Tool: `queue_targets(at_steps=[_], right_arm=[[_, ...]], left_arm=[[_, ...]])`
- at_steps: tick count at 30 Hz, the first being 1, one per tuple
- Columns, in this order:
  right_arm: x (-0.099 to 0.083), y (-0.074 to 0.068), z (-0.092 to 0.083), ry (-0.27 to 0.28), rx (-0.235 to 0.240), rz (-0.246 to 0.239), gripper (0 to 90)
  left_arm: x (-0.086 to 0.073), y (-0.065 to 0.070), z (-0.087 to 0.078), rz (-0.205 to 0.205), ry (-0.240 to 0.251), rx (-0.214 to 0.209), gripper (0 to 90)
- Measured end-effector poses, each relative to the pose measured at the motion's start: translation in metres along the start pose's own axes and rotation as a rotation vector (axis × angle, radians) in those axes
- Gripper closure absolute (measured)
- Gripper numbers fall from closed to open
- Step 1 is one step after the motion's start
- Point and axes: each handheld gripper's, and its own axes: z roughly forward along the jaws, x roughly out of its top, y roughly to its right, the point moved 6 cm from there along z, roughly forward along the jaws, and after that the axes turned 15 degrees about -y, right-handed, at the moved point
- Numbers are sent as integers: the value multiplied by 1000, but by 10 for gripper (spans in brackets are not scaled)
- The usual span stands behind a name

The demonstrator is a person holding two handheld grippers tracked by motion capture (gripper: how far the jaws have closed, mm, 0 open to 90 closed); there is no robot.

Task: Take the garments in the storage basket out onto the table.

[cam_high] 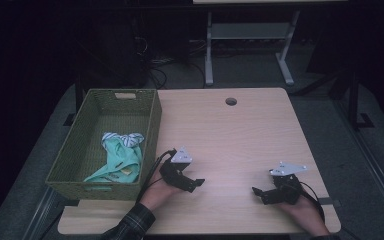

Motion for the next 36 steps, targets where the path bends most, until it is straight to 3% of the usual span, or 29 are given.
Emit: queue_targets(at_steps=[2, 8, 25, 27, 36], right_arm=[[0, 0, 0, 0, 0, 0, 65], [0, 0, 0, 0, 0, 0, 65], [0, 0, 0, 0, 0, 0, 65], [0, 0, 0, 0, 0, -1, 65], [0, 0, 0, 0, 0, 0, 65]], left_arm=[[1, -1, -2, 14, -5, 10, 134], [3, -3, -5, 6, -2, 21, 136], [8, -3, -11, -13, 10, 21, 136], [8, -4, -12, -5, -5, 20, 136], [13, -4, -19, 0, 8, 15, 136]])
